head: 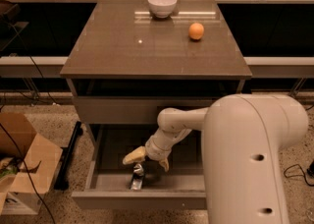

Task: Pick redbull can from middle drawer and place on counter

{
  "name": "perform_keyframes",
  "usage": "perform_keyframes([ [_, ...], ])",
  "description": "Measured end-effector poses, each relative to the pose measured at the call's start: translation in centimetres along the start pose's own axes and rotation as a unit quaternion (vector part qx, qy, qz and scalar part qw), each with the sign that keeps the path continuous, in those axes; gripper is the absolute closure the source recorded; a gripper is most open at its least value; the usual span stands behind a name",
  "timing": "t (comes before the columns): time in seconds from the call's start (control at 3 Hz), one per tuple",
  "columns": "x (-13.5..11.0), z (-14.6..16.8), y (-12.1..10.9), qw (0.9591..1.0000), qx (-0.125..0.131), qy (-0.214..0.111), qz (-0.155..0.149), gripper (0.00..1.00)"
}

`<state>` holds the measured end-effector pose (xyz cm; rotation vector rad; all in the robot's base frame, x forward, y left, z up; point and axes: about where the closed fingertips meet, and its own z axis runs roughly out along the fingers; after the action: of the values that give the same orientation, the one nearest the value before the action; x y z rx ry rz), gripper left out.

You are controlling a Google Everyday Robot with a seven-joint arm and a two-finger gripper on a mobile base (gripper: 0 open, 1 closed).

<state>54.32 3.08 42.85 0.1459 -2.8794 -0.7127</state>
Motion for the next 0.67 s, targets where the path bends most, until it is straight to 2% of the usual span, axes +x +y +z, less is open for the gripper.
perform_keyframes([
  [0.33,-0.7,2.9,-0.2,0.9981,0.008,0.009,0.06,0.0],
  [0.67,-0.8,5.5,-0.3,0.9935,0.008,0.03,0.109,0.18],
])
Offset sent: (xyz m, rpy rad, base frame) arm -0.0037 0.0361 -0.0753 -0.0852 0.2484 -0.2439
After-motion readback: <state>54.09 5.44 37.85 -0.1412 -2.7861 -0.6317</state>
